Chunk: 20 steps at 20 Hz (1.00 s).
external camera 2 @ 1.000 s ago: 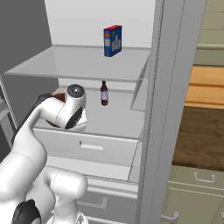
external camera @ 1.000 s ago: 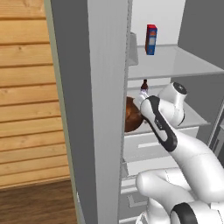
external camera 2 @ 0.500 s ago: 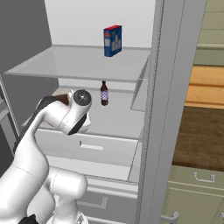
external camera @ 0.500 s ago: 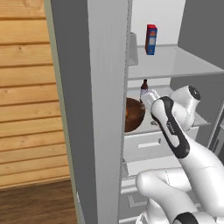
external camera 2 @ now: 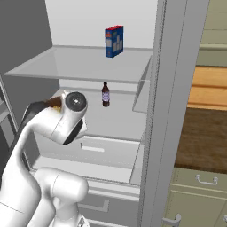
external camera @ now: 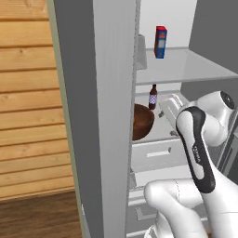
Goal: Pick the chicken drumstick and squash from their plates and place them in the bowl. Then put the bowl in the fridge.
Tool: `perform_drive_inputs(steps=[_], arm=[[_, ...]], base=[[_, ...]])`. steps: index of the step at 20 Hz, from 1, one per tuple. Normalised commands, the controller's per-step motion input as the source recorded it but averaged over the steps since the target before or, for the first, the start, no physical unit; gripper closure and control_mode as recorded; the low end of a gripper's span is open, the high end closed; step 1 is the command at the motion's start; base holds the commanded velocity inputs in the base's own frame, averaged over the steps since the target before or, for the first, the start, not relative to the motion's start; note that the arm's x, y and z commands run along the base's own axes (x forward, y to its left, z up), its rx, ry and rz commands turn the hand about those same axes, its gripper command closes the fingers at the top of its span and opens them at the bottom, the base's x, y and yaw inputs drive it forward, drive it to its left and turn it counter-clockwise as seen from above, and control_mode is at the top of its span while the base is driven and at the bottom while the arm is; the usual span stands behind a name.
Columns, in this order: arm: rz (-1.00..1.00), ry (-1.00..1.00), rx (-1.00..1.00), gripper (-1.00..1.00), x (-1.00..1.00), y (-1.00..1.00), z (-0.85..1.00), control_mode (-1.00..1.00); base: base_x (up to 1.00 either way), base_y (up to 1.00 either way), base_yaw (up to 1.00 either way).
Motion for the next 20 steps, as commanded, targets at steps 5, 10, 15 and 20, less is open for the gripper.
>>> perform_drive_inputs(steps=[5, 10, 15, 20], arm=[[0.00, 0.00, -0.13, -1.00, -0.57, 0.03, 0.29, -1.00], [0.00, 0.08, -0.23, -1.00, -0.41, 0.10, 0.32, -1.00], [0.01, 0.18, -0.18, -1.00, -0.46, 0.01, 0.53, -1.00], [0.13, 0.03, -0.23, -1.00, -0.80, -0.01, 0.36, -1.00]], base=[[0.00, 0.00, 0.00], [0.00, 0.00, 0.00], [0.00, 0.00, 0.00], [0.00, 0.00, 0.00]])
